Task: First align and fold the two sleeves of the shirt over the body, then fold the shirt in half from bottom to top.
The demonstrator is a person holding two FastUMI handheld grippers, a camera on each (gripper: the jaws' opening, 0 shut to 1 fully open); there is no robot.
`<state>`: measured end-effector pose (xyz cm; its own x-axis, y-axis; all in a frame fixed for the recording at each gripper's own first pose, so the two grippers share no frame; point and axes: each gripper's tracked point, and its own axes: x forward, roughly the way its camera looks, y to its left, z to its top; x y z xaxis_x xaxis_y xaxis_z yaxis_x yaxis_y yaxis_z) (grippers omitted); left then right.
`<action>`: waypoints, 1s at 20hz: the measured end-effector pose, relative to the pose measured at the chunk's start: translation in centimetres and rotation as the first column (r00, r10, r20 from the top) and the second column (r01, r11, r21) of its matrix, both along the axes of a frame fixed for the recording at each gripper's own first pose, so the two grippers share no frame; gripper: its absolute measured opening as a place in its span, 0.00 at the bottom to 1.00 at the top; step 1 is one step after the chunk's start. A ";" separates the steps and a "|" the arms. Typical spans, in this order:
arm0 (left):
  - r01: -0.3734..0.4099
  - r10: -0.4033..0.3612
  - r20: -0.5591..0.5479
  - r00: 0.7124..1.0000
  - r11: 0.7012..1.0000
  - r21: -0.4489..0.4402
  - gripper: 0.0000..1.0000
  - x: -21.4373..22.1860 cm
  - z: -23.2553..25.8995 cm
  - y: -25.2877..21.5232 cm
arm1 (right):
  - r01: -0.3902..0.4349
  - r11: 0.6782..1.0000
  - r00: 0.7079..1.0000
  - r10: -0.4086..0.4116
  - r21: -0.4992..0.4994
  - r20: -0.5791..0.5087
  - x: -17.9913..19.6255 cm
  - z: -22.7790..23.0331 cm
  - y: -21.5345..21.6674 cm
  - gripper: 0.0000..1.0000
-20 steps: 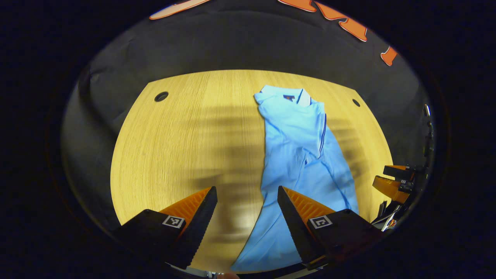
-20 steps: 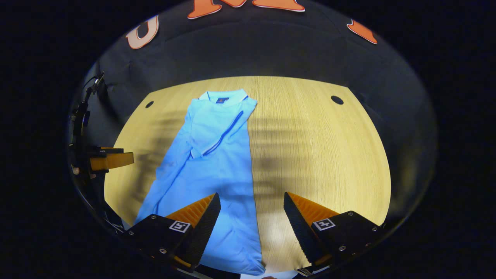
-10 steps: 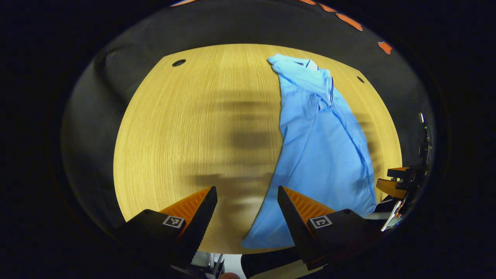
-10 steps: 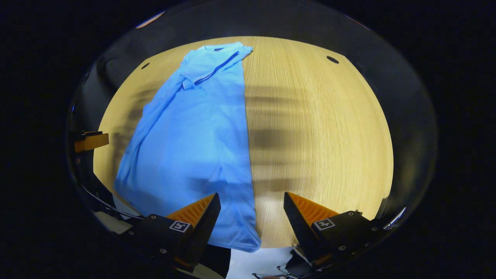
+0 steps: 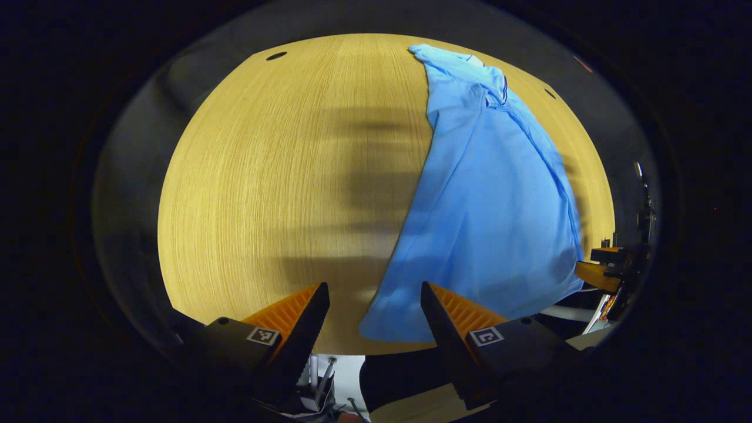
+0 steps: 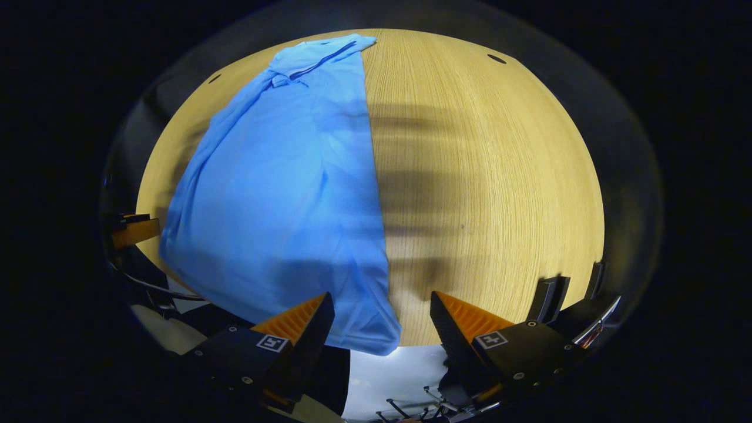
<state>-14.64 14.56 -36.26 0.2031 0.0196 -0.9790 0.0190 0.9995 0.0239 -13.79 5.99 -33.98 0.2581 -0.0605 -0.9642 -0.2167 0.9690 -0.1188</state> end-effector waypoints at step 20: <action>-0.012 0.014 -0.066 0.998 0.999 0.033 0.90 -2.4 -2.8 0.0 | 0.027 1.000 0.998 -0.026 0.013 -0.052 -1.5 -1.7 0.6 0.78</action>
<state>-17.05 14.58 -39.05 0.1378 0.0538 -0.9890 0.0087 0.9984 0.0555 -15.30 6.60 -35.65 0.2060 -0.0535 -0.9771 -0.1968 0.9758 -0.0949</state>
